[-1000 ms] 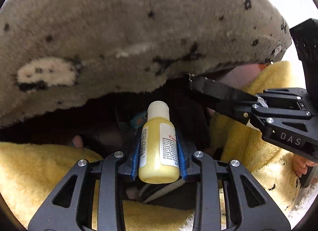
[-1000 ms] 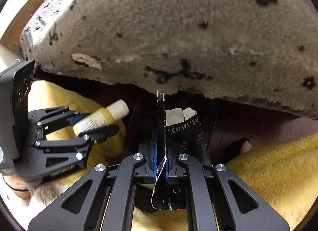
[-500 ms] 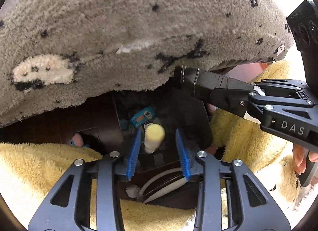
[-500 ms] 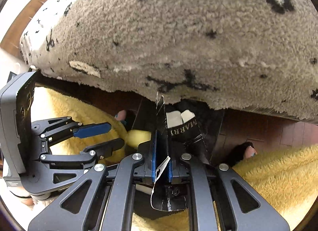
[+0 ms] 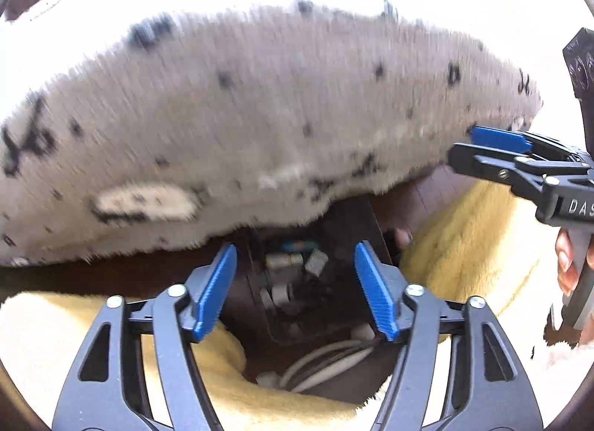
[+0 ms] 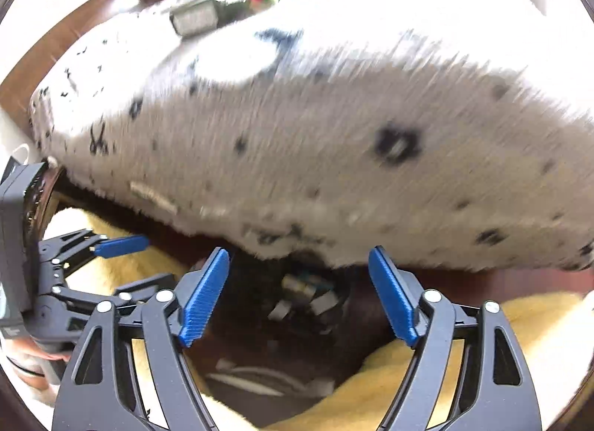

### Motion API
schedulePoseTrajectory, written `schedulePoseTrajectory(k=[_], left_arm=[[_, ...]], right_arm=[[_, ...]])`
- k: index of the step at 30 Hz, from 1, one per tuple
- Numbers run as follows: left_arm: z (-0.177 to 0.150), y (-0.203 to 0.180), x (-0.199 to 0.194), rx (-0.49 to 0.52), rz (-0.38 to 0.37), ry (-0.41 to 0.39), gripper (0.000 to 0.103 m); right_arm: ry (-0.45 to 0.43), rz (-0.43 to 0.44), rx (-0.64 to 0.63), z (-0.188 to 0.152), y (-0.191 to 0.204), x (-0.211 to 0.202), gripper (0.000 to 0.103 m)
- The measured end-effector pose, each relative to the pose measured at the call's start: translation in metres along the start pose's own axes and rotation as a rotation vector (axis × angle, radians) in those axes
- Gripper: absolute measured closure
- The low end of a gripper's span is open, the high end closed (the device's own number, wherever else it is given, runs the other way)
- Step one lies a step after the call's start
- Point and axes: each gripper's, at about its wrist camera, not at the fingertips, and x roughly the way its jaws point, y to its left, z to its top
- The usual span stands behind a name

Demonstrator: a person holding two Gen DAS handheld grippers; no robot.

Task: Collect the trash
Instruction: 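Lower the black box and yellow bottle into the bin and open both tools, then grasp the green daisy hand-cream tube with the right tool while the left tool grasps the green bottle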

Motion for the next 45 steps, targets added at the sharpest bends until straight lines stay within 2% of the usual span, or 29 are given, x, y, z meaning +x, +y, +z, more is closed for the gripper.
schedulePoseTrajectory(k=[2, 5, 9, 13, 20, 27, 34, 37, 41, 45], left_arm=[[0.01, 0.006, -0.013, -0.001, 0.022, -0.05, 0.03], [0.029, 0.016, -0.028, -0.013, 0.055, -0.11, 0.027], [0.054, 0.028, -0.041, -0.033, 0.106, -0.167, 0.026], [0.078, 0.041, -0.05, -0.049, 0.117, -0.206, 0.026], [0.124, 0.059, -0.044, -0.056, 0.16, -0.255, 0.026], [0.173, 0.083, -0.025, -0.074, 0.195, -0.272, 0.026], [0.204, 0.087, -0.006, -0.004, 0.222, -0.279, 0.026], [0.212, 0.087, 0.0, 0.04, 0.206, -0.28, 0.026], [0.223, 0.085, 0.012, 0.087, 0.192, -0.27, 0.026], [0.23, 0.078, 0.02, 0.13, 0.157, -0.272, 0.024]], right_arm=[[-0.047, -0.034, -0.001, 0.01, -0.007, -0.014, 0.021], [-0.107, -0.07, 0.008, 0.025, -0.017, -0.028, 0.021], [-0.173, -0.108, 0.028, 0.048, -0.035, -0.038, 0.021], [-0.221, -0.146, 0.044, 0.072, -0.048, -0.042, 0.021], [-0.27, -0.206, 0.097, 0.119, -0.076, -0.036, 0.021], [-0.254, -0.234, 0.123, 0.162, -0.094, -0.008, 0.021], [-0.225, -0.284, 0.169, 0.193, -0.119, 0.016, 0.021], [-0.199, -0.283, 0.181, 0.2, -0.127, 0.027, 0.021], [-0.171, -0.277, 0.187, 0.206, -0.133, 0.04, 0.027], [-0.167, -0.264, 0.196, 0.208, -0.138, 0.044, 0.03]])
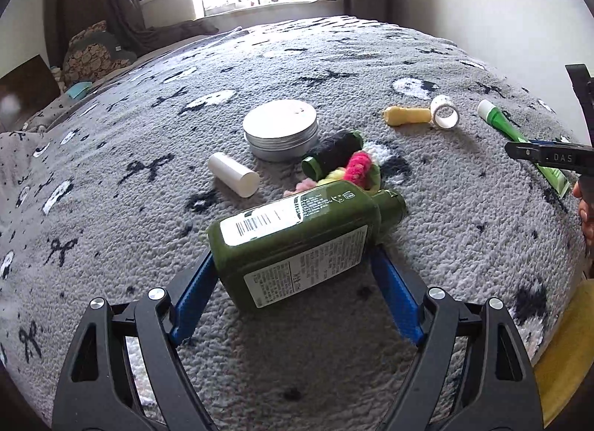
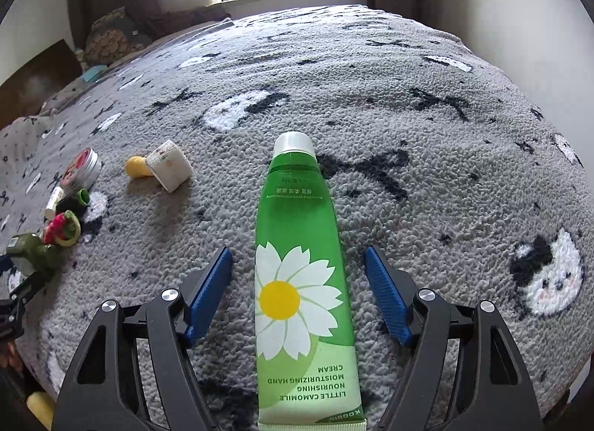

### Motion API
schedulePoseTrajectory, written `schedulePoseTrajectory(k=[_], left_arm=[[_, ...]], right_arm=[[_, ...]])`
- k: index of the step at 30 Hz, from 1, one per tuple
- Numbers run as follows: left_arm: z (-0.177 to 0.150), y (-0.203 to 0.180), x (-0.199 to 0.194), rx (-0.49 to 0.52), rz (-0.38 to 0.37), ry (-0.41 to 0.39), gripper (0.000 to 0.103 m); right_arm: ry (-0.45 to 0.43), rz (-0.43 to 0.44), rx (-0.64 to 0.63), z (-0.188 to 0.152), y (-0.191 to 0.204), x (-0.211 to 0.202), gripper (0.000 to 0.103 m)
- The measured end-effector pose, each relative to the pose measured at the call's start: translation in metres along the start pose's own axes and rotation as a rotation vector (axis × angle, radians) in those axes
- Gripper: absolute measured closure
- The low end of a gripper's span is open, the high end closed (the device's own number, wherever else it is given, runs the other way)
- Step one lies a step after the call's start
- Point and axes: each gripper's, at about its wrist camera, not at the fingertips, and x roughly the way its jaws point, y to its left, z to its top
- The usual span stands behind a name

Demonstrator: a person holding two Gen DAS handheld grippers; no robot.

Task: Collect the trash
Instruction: 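Grasp the green daisy hand-cream tube with the right tool while the left tool grasps the green bottle, then lower the cream tube and green bottle into the bin and open both tools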

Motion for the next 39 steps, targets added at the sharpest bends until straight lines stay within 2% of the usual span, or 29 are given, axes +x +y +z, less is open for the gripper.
schedulePoseTrajectory(k=[6, 8, 13, 16, 18, 20, 29, 39], left_arm=[[0.01, -0.017, 0.011, 0.003, -0.039, 0.014, 0.022], [0.012, -0.024, 0.014, 0.001, -0.059, 0.018, 0.018], [0.015, -0.033, 0.027, -0.002, -0.039, 0.048, 0.017], [0.014, -0.033, 0.032, -0.011, -0.037, 0.058, 0.022], [0.014, -0.031, 0.031, -0.024, -0.043, 0.055, 0.022], [0.014, -0.03, 0.029, -0.031, -0.046, 0.054, 0.022], [-0.004, -0.045, -0.002, -0.013, -0.049, 0.04, 0.022], [-0.042, -0.064, -0.067, -0.044, -0.047, -0.018, 0.022]], right_arm=[[-0.002, -0.026, -0.024, 0.001, 0.006, 0.004, 0.03], [-0.004, -0.023, -0.019, 0.001, 0.005, 0.004, 0.03], [-0.009, -0.017, -0.023, 0.0, 0.003, 0.003, 0.032], [-0.019, -0.013, -0.026, -0.001, 0.002, 0.001, 0.044], [-0.024, -0.002, -0.026, -0.002, 0.0, -0.001, 0.06], [-0.026, 0.004, -0.028, -0.003, -0.001, -0.004, 0.06], [-0.031, 0.029, -0.028, -0.019, -0.003, -0.023, 0.06], [-0.069, 0.135, -0.1, -0.071, 0.019, -0.089, 0.061]])
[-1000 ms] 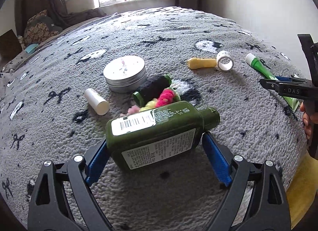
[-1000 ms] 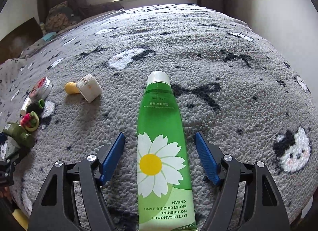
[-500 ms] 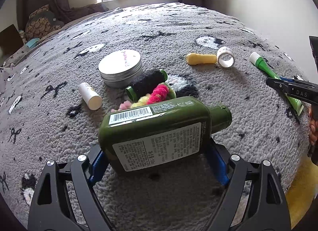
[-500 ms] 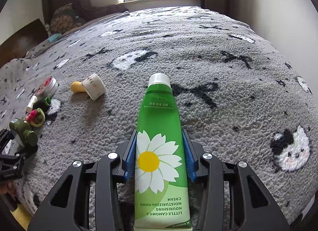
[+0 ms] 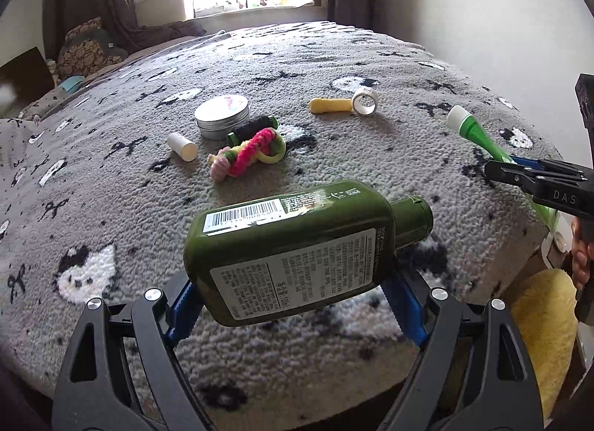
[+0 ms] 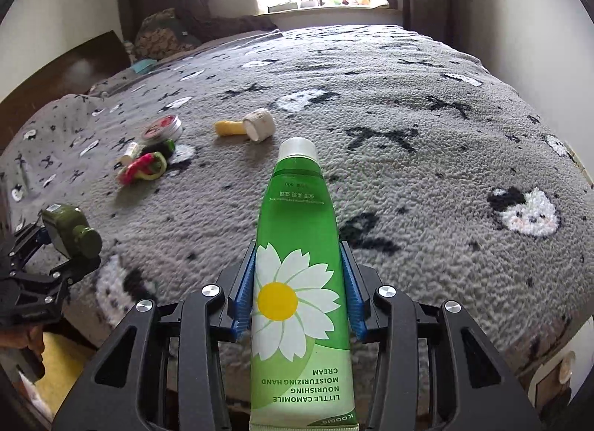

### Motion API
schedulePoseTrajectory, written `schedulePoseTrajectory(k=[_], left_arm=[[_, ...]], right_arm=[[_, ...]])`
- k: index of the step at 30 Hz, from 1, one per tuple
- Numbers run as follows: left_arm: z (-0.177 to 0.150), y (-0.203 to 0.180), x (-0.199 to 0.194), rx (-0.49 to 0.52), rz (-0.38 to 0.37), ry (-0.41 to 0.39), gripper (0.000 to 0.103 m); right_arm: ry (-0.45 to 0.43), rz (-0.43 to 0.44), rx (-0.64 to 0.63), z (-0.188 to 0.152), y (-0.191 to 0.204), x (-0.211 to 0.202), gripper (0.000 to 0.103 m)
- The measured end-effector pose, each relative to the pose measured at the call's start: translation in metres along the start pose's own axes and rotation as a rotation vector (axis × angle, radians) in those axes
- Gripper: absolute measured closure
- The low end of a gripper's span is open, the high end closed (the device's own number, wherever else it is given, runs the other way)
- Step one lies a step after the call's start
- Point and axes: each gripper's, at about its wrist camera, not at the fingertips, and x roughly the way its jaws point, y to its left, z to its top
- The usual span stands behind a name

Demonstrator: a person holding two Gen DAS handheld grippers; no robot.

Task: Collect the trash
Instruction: 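Lower the cream tube and green bottle into the bin and open both tools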

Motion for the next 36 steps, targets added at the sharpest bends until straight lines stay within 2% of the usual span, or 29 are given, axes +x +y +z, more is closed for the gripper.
schedulePoseTrajectory(k=[7, 15, 20, 30, 36], left_arm=[[-0.049, -0.015, -0.049, -0.048, 0.024, -0.048, 0.022], [-0.106, -0.021, -0.071, -0.1, 0.011, 0.001, 0.022], [-0.136, -0.024, -0.07, -0.108, 0.002, 0.061, 0.022], [-0.179, -0.034, -0.034, -0.087, -0.034, 0.236, 0.022], [-0.195, -0.035, -0.009, -0.093, -0.059, 0.345, 0.022]], right_arm=[[-0.04, 0.067, -0.082, -0.038, 0.033, -0.054, 0.061], [0.01, 0.116, -0.164, -0.097, 0.072, -0.076, 0.06], [0.111, 0.14, -0.173, -0.131, 0.079, -0.066, 0.06], [0.33, 0.228, -0.175, -0.181, 0.098, -0.033, 0.061], [0.477, 0.247, -0.078, -0.205, 0.088, -0.002, 0.06]])
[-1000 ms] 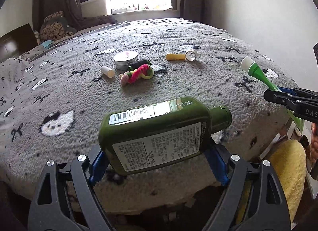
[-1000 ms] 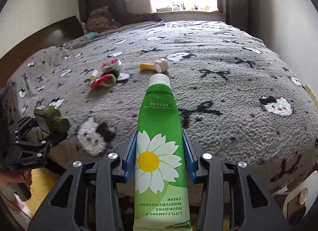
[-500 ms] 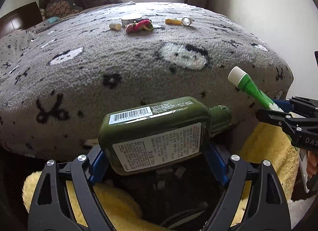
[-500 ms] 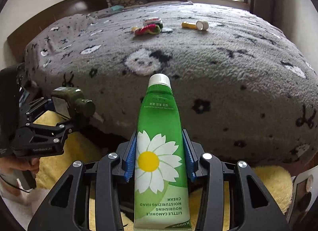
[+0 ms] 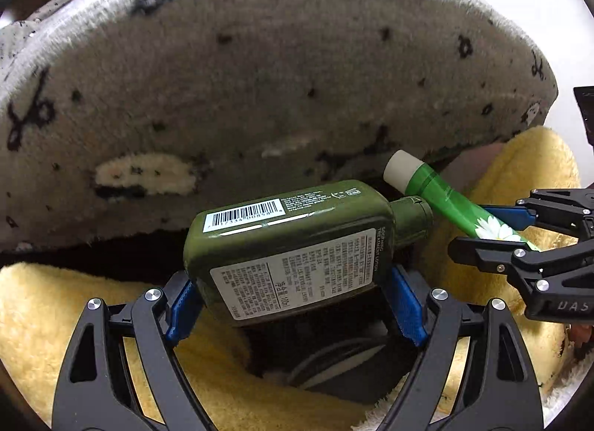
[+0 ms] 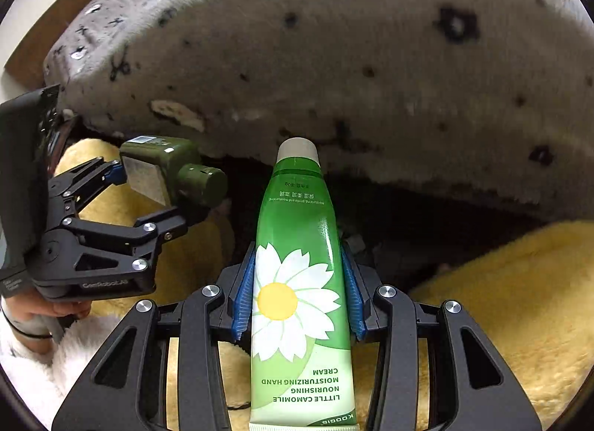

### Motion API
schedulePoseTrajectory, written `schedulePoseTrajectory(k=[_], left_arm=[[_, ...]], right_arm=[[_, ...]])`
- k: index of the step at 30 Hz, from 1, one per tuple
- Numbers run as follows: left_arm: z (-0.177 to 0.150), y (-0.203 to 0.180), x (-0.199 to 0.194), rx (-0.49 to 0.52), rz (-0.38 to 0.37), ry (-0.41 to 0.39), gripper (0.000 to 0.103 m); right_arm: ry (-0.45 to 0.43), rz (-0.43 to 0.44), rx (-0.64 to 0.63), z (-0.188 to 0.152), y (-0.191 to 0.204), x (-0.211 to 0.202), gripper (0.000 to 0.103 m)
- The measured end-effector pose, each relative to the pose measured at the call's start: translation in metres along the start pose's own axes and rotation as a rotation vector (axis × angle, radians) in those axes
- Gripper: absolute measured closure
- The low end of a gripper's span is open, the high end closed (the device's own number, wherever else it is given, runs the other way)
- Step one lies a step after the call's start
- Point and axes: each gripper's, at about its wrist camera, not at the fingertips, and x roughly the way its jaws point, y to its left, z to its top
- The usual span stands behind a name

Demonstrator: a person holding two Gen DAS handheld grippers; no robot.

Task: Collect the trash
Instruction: 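Lower the cream tube and green bottle into the bin and open both tools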

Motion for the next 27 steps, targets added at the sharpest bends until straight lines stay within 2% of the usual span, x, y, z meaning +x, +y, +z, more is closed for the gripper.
schedulePoseTrajectory(k=[6, 9, 15, 20, 22, 24, 26, 27], left_arm=[[-0.005, 0.007, 0.032, -0.028, -0.057, 0.127, 0.022], [-0.006, 0.009, 0.042, -0.032, -0.07, 0.165, 0.022], [-0.01, 0.004, 0.053, -0.015, -0.071, 0.205, 0.022], [-0.01, 0.002, 0.059, -0.003, -0.078, 0.226, 0.022], [-0.007, 0.0, 0.062, -0.002, -0.085, 0.231, 0.022], [-0.011, 0.0, 0.063, -0.003, -0.086, 0.231, 0.021], [-0.013, 0.0, 0.062, -0.005, -0.09, 0.219, 0.011], [-0.012, -0.001, 0.058, -0.002, -0.09, 0.211, 0.009]], right_arm=[[0.032, 0.021, 0.078, 0.002, -0.015, 0.012, 0.06], [0.066, 0.038, 0.096, 0.004, -0.018, 0.023, 0.06], [0.146, 0.079, 0.127, 0.006, -0.022, 0.044, 0.06], [0.143, 0.083, 0.127, 0.013, -0.019, 0.047, 0.059], [0.134, 0.086, 0.128, 0.017, -0.018, 0.046, 0.056], [0.121, 0.083, 0.128, 0.019, -0.016, 0.043, 0.047], [0.103, 0.075, 0.123, 0.021, -0.014, 0.039, 0.041], [0.095, 0.073, 0.121, 0.022, -0.013, 0.036, 0.04]])
